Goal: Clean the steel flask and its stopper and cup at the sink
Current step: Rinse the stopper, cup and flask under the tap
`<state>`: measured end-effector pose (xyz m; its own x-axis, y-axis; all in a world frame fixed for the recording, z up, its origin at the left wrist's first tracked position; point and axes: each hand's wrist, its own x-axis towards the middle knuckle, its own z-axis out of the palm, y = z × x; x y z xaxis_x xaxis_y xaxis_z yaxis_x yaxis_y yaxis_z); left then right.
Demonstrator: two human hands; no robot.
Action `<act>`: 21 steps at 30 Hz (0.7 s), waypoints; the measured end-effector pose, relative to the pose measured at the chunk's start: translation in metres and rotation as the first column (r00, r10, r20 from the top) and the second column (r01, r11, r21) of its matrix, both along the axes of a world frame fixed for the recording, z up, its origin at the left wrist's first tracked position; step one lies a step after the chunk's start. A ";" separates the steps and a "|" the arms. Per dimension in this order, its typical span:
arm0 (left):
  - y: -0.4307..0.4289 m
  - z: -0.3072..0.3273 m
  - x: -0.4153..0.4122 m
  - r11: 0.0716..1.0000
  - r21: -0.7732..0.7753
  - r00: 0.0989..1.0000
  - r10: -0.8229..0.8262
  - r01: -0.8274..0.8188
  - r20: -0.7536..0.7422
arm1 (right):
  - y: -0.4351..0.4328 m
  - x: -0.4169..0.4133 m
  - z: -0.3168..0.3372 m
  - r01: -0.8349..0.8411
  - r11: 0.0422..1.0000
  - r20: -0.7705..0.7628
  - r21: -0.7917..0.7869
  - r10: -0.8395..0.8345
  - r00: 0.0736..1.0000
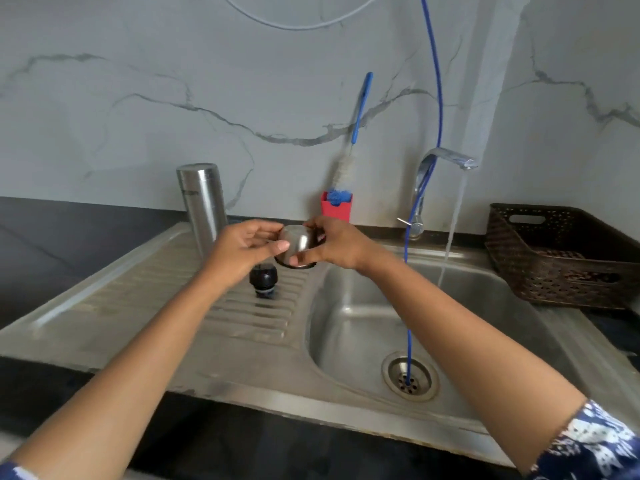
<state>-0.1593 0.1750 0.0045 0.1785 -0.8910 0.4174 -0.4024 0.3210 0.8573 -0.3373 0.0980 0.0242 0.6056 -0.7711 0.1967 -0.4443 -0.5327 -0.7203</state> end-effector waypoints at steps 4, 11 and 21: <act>0.030 -0.009 0.042 0.988 0.142 0.998 0.056 -0.055 -0.003 | 0.016 0.045 -0.011 -0.112 0.993 -0.099 0.022 0.114 0.989; 0.050 -0.042 0.088 0.948 0.307 0.996 0.080 -0.085 0.028 | 0.028 0.089 -0.044 -0.180 0.977 -0.153 0.113 0.196 0.969; 0.059 -0.063 0.117 0.912 0.408 0.999 0.050 -0.052 0.015 | 0.031 0.121 -0.062 -0.197 0.978 -0.252 0.071 0.208 0.945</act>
